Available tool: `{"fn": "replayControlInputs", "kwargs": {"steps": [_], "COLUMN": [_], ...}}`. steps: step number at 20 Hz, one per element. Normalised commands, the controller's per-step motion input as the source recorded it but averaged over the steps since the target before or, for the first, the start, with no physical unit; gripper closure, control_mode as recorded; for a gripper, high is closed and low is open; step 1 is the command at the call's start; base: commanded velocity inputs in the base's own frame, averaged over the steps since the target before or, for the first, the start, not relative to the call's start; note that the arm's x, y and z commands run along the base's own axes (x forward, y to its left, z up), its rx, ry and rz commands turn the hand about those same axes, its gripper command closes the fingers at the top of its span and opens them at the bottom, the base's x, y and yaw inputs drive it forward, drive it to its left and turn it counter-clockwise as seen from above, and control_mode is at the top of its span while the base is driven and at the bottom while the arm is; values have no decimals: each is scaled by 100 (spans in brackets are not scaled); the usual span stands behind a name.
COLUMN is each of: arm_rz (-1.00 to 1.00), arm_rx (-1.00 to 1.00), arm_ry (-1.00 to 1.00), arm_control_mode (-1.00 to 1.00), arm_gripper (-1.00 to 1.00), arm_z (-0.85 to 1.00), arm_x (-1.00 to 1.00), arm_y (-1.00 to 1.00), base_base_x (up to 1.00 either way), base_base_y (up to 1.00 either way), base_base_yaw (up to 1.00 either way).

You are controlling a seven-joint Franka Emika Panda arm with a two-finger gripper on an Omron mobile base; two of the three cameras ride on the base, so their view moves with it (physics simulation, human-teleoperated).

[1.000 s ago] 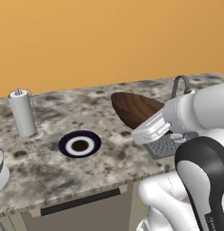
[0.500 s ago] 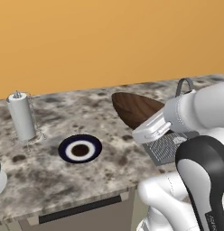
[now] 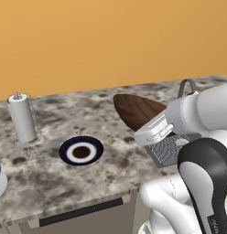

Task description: Move the bowls from the cabinet to the plates on the dining table.

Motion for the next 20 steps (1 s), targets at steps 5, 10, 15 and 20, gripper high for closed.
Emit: {"fn": "replayControlInputs", "kwargs": {"steps": [5, 10, 15, 20], "arm_rz": [0, -1, 0, 0], "arm_rx": [0, 0, 0, -1], "arm_ry": [0, 0, 0, 0], "arm_control_mode": [-100, -100, -100, -100], "arm_gripper": [100, 100, 100, 100], "arm_z": [0, 0, -2, -12], "arm_x": [10, 37, 44, 24], "arm_y": [0, 1, 1, 24], "base_base_x": [2, 0, 0, 0], "base_base_y": [0, 0, 0, 0], "base_base_yaw": [0, 0, 0, 0]}}
